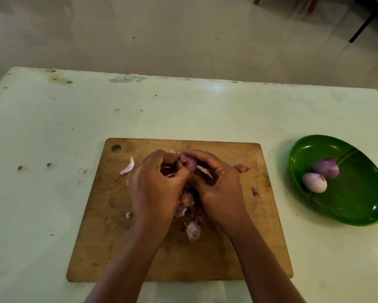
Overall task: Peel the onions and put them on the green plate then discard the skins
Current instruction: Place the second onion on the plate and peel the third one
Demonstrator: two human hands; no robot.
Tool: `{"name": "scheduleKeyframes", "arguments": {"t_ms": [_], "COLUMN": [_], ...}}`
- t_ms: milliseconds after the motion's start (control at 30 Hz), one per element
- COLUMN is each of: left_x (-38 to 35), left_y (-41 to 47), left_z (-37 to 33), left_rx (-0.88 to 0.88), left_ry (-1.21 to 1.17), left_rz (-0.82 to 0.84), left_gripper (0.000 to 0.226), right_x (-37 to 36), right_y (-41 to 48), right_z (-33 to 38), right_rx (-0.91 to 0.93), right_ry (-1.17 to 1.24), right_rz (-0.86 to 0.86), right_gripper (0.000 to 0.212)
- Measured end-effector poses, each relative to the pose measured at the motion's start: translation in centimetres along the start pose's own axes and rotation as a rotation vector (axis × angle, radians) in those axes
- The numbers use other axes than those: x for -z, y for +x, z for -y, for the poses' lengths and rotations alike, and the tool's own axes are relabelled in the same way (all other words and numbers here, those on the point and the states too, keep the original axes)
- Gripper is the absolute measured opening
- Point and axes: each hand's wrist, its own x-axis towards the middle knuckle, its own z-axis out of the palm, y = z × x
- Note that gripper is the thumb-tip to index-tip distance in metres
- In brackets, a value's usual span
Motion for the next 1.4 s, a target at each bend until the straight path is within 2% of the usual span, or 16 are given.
{"name": "scheduleKeyframes", "arguments": {"t_ms": [100, 233, 333, 433, 633, 733, 833, 967, 1100, 1267, 1400], "left_x": [-0.2, -0.5, -0.3, -0.3, -0.7, -0.7, -0.7, -0.3, 0.2, -0.2, -0.3], "left_y": [-0.3, -0.4, -0.2, 0.0, 0.0, 0.1, 0.1, 0.0, 0.4, 0.3, 0.3], "left_z": [-0.6, -0.7, -0.5, -0.4, -0.7, -0.4, -0.3, -0.9, -0.8, -0.8, -0.5], "left_rx": [0.043, 0.013, -0.016, 0.028, 0.033, 0.087, 0.105, 0.114, 0.136, 0.105, 0.086], "left_ry": [-0.079, -0.187, -0.187, -0.195, -0.033, -0.074, -0.105, -0.131, -0.221, -0.200, -0.154], "left_rz": [0.018, 0.020, 0.025, 0.044, 0.143, 0.108, 0.074, 0.023, -0.017, -0.029, -0.014], "left_gripper": [0.014, 0.018, 0.021, 0.017, 0.013, 0.009, 0.016, 0.010, 0.014, 0.014, 0.017], "right_x": [0.1, 0.5, 0.4, 0.3, 0.2, 0.1, 0.3, 0.5, 0.7, 0.5, 1.1], "right_y": [0.1, 0.2, 0.2, 0.2, 0.0, 0.0, 0.0, 0.0, 0.3, 0.5, 0.8], "right_z": [-0.1, -0.2, -0.2, -0.1, 0.1, 0.4, 0.8, 0.9, 1.1, 1.8, 1.9], "right_rx": [-0.011, -0.019, -0.020, -0.018, -0.005, -0.009, -0.046, -0.121, -0.214, -0.274, -0.279], "right_ry": [0.038, 0.061, 0.051, 0.042, 0.002, 0.030, 0.159, 0.311, 0.645, 0.968, 1.155], "right_rz": [-0.038, -0.060, -0.070, -0.076, -0.087, -0.096, -0.097, -0.083, -0.084, -0.081, -0.142], "right_gripper": [0.042, 0.043, 0.043, 0.043, 0.041, 0.039, 0.037, 0.035, 0.038, 0.044, 0.026]}}
